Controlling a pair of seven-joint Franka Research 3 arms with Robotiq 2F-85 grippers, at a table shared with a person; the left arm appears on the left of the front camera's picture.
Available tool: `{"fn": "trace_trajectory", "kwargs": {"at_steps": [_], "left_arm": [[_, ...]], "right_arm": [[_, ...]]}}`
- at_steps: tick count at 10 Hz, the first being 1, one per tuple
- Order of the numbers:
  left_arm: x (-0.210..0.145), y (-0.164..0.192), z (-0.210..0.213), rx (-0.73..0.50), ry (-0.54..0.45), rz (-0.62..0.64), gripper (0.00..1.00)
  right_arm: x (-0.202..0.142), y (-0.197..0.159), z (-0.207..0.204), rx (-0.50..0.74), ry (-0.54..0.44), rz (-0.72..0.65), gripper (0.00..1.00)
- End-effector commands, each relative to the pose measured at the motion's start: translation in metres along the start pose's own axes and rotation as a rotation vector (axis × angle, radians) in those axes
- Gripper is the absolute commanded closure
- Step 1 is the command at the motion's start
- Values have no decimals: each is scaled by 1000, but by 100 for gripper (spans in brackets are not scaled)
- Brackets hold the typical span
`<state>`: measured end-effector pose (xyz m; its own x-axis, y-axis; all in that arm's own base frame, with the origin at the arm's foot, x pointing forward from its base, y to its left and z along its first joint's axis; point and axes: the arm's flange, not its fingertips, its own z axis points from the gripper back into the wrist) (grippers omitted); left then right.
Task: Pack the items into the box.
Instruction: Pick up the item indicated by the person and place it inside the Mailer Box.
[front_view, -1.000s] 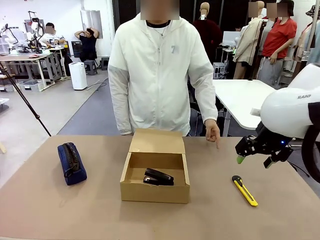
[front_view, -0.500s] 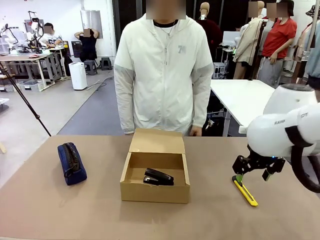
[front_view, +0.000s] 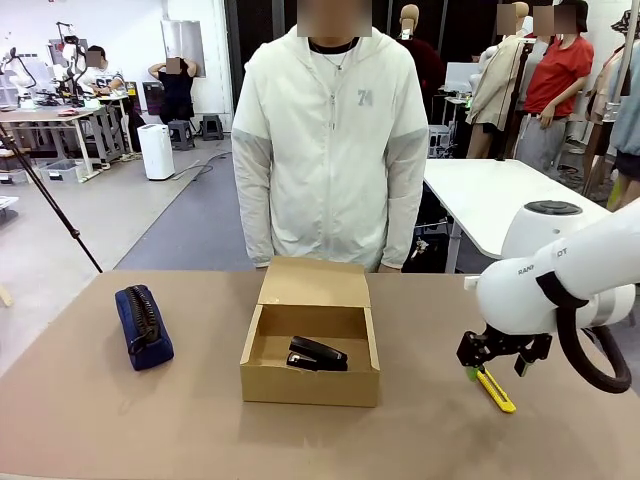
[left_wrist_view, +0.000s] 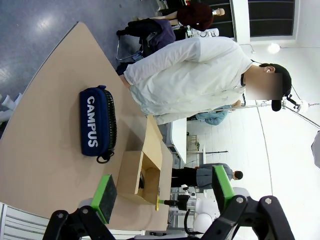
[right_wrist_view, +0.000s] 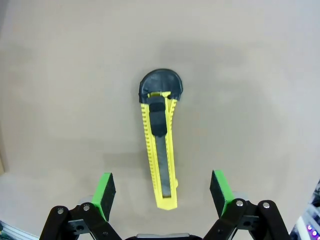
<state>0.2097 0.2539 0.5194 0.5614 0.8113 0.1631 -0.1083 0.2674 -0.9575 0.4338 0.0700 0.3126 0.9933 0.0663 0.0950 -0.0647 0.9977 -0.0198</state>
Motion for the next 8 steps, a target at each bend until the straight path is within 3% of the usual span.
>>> {"fn": "trace_trajectory", "kwargs": {"at_steps": [1, 7, 8], "left_arm": [[1, 0, 0, -22, -6, -12, 0], [1, 0, 0, -22, -6, -12, 0], [1, 0, 0, -22, -6, -12, 0]], "right_arm": [[12, 6, -10, -48, -10, -13, 0], [19, 10, -26, -59, 11, -18, 0], [21, 10, -27, -51, 33, -21, 8]]}}
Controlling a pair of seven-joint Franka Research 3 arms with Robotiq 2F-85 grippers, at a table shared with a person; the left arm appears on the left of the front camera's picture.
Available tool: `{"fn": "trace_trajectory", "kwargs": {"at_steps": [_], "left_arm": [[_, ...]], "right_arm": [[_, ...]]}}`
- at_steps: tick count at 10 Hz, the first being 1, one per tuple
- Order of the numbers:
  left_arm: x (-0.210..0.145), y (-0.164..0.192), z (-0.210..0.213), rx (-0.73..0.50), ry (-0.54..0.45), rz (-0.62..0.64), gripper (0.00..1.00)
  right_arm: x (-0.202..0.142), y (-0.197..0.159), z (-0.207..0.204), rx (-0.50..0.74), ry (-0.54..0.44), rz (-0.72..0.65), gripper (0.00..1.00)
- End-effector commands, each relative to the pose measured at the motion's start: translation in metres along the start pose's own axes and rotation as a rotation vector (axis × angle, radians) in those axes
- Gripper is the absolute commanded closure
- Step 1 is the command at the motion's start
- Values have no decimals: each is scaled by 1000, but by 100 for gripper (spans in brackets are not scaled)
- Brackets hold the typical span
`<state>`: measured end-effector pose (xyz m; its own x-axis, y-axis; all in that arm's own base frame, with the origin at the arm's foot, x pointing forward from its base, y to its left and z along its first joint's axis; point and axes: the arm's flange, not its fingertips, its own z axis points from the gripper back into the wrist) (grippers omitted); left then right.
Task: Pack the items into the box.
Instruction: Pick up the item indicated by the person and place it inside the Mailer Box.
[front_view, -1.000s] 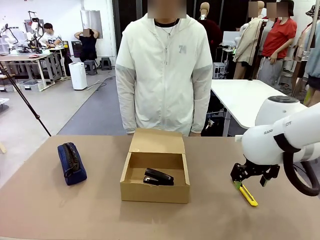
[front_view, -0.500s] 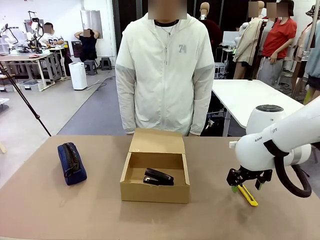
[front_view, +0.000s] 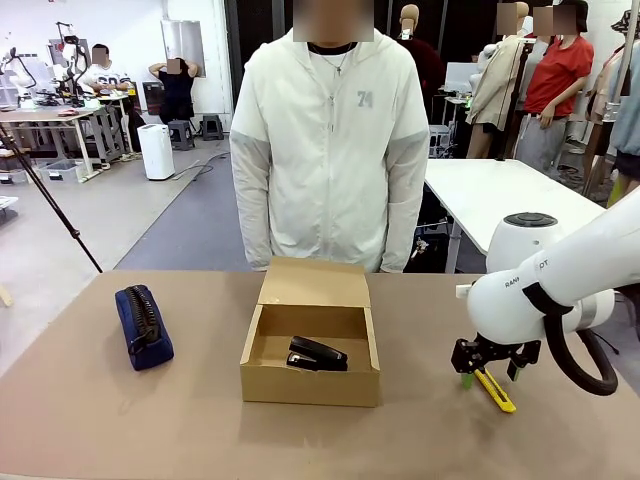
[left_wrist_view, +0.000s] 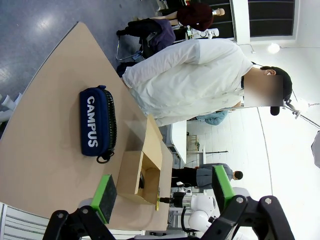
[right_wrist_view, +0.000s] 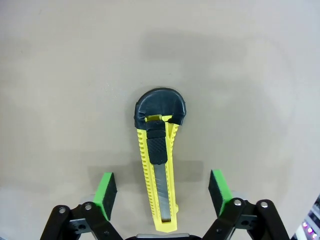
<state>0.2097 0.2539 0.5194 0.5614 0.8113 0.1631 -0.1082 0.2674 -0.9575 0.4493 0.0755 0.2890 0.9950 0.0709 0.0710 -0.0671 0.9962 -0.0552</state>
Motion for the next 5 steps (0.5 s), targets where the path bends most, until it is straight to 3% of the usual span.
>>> {"fn": "trace_trajectory", "kwargs": {"at_steps": [1, 2, 5], "left_arm": [[1, 0, -1, -22, -6, -12, 0], [1, 0, -1, -22, -6, -12, 0], [1, 0, -1, -22, -6, -12, 0]], "right_arm": [[7, 5, -2, -10, 15, -30, 64], [7, 5, -3, -2, 20, -32, 100], [7, 4, -4, 6, 22, -34, 100]]}}
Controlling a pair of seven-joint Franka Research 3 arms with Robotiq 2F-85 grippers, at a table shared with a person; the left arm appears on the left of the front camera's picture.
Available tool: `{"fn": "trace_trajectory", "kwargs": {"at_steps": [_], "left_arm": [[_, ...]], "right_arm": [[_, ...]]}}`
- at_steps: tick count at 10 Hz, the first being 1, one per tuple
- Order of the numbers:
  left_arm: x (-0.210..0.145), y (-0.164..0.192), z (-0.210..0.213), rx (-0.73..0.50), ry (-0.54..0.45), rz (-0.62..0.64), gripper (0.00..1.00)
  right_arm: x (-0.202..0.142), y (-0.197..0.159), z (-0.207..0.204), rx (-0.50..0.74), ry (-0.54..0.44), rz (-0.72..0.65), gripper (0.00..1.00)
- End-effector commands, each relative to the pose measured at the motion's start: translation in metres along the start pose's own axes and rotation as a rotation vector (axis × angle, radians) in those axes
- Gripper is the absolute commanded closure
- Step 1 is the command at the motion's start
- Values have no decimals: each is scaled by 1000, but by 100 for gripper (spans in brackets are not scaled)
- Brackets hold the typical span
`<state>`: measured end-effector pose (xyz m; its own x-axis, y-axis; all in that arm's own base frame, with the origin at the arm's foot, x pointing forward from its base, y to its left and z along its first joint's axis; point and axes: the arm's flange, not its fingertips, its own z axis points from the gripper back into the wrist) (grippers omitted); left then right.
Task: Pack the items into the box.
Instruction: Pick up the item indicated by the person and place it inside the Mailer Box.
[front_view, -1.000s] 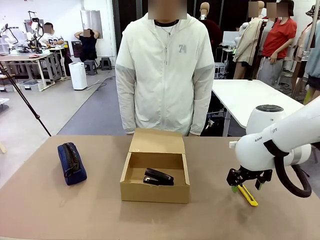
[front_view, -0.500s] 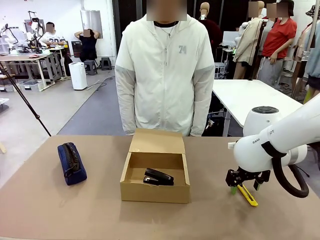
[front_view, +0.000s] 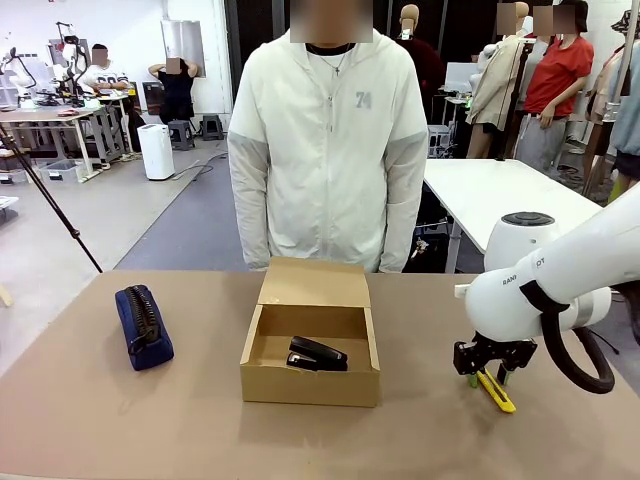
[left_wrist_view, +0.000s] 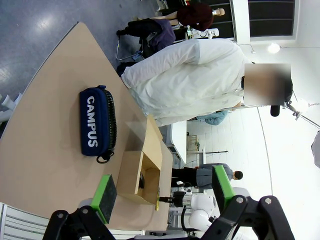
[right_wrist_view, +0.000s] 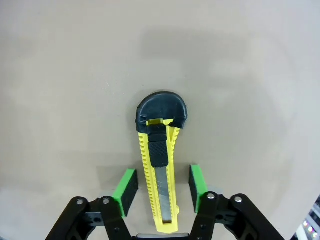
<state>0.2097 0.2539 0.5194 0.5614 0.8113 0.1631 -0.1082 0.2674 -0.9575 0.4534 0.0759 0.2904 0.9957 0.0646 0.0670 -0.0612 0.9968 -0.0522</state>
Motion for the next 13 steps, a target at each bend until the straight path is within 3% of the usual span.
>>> {"fn": "trace_trajectory", "kwargs": {"at_steps": [1, 9, 11, 13], "left_arm": [[1, 0, -1, -22, -6, -12, 0], [1, 0, -1, -22, -6, -12, 0], [1, 0, -1, -22, -6, -12, 0], [1, 0, -1, -22, -6, -12, 0]], "right_arm": [[2, 4, -5, 8, 21, -27, 100], [1, 4, -1, 44, 44, -27, 100], [-6, -2, 48, 156, 35, -23, 100], [-22, -11, 125, 196, -65, 0, 100]]}}
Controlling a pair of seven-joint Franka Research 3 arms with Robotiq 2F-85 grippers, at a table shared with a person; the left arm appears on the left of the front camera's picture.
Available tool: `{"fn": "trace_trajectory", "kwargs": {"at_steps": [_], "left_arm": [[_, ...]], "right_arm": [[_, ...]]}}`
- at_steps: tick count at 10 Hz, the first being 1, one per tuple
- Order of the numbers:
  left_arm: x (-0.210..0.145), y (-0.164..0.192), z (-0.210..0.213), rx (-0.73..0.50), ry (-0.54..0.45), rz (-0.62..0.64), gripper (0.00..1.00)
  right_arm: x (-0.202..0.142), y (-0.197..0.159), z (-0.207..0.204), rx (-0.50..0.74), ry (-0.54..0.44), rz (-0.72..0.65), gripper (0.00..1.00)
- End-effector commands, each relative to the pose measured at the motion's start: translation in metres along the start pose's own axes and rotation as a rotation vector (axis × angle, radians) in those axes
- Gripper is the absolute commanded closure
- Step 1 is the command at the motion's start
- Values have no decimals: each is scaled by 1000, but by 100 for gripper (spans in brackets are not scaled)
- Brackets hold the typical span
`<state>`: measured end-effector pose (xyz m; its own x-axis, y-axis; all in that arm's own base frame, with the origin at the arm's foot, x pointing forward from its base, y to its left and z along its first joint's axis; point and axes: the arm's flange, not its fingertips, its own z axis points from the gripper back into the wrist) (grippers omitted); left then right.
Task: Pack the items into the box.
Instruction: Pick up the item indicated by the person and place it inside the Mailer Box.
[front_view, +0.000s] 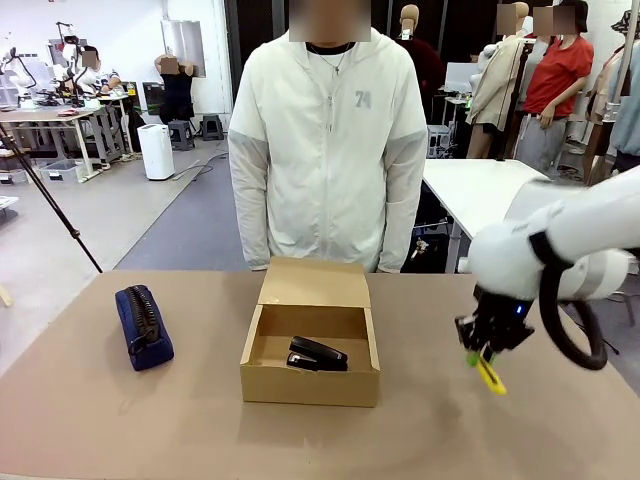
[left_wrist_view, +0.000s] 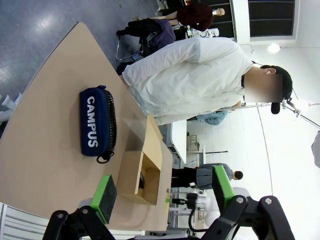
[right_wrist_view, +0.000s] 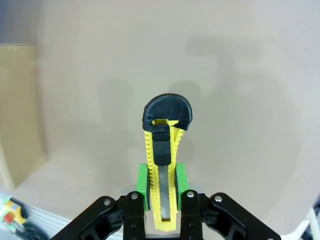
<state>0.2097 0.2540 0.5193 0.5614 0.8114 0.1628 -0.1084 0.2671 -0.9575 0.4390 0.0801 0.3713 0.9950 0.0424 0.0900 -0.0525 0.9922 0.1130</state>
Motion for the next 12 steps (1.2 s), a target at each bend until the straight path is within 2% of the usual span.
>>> {"fn": "trace_trajectory", "kwargs": {"at_steps": [1, 3, 4, 5, 9, 10, 12], "left_arm": [[1, 0, 0, -22, -6, -13, 0], [1, 0, 0, -22, -6, -13, 0], [1, 0, 0, -22, -6, -13, 0], [1, 0, 0, -22, -6, -13, 0], [1, 0, 0, -22, -6, -13, 0], [1, 0, 0, -22, -6, -13, 0], [1, 0, 0, -22, -6, -13, 0]], "right_arm": [[-22, -1, 78, 31, -96, 41, 100], [-29, -5, 105, 60, -176, 55, 100], [-29, -11, 102, 38, -221, 7, 100], [-28, 3, 114, 23, -155, 30, 100], [-30, -1, 116, 24, -165, 24, 100], [-15, 8, 117, 24, -187, 99, 100], [41, 60, 123, 17, -252, 378, 100]]}}
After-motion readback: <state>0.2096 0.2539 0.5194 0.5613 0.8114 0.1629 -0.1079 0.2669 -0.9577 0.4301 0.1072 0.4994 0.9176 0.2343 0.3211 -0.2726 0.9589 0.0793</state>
